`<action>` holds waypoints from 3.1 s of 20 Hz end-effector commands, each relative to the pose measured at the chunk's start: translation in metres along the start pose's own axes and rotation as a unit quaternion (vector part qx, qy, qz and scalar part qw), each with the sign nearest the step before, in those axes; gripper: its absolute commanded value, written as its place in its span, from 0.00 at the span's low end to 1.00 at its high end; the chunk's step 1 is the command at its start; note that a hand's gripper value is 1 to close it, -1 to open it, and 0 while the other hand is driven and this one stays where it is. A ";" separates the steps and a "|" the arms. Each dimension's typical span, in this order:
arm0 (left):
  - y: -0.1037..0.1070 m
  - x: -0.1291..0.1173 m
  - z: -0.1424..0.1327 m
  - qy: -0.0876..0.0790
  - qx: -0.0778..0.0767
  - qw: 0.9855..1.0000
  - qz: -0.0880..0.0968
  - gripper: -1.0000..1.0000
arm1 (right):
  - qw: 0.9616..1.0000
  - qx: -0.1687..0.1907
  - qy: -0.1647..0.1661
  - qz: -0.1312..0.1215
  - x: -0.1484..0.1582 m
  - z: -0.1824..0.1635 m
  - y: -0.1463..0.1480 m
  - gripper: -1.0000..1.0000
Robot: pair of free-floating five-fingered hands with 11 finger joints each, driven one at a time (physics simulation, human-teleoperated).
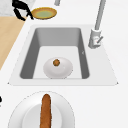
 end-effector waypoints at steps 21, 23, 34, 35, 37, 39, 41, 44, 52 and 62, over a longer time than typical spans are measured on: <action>0.000 0.000 0.000 0.000 0.000 1.000 0.000 0.50 | 1.000 0.004 0.015 -0.002 0.164 -0.030 -0.075 1.00; 0.000 0.000 0.000 0.000 0.000 1.000 0.000 0.50 | 1.000 0.002 0.015 -0.001 0.177 -0.039 -0.077 1.00; 0.000 0.000 0.000 0.000 0.000 1.000 0.000 0.50 | 1.000 0.009 0.017 -0.001 0.241 -0.091 -0.088 1.00; 0.000 0.000 0.000 0.000 0.000 1.000 0.000 0.50 | 1.000 0.010 0.015 0.000 0.248 -0.097 -0.087 1.00; 0.000 0.000 0.000 0.000 0.000 1.000 0.000 0.50 | 1.000 0.009 0.011 0.001 0.262 -0.110 -0.085 1.00; 0.000 0.000 0.000 0.000 0.000 1.000 0.000 0.50 | 1.000 0.000 0.027 0.001 0.267 -0.124 -0.090 1.00; 0.000 0.000 0.000 0.000 0.000 1.000 0.000 0.50 | 0.999 0.002 0.032 -0.008 0.270 -0.142 -0.085 1.00; 0.000 0.000 0.000 0.000 0.000 1.000 0.000 0.50 | 0.999 0.012 0.033 -0.013 0.279 -0.170 -0.074 1.00; 0.000 0.000 0.000 0.000 0.000 1.000 0.000 0.50 | 0.998 -0.003 0.043 0.041 0.333 -0.220 -0.035 1.00; 0.000 0.000 0.000 0.000 0.000 1.000 0.000 0.50 | 0.999 -0.003 0.026 0.041 0.390 -0.282 0.024 1.00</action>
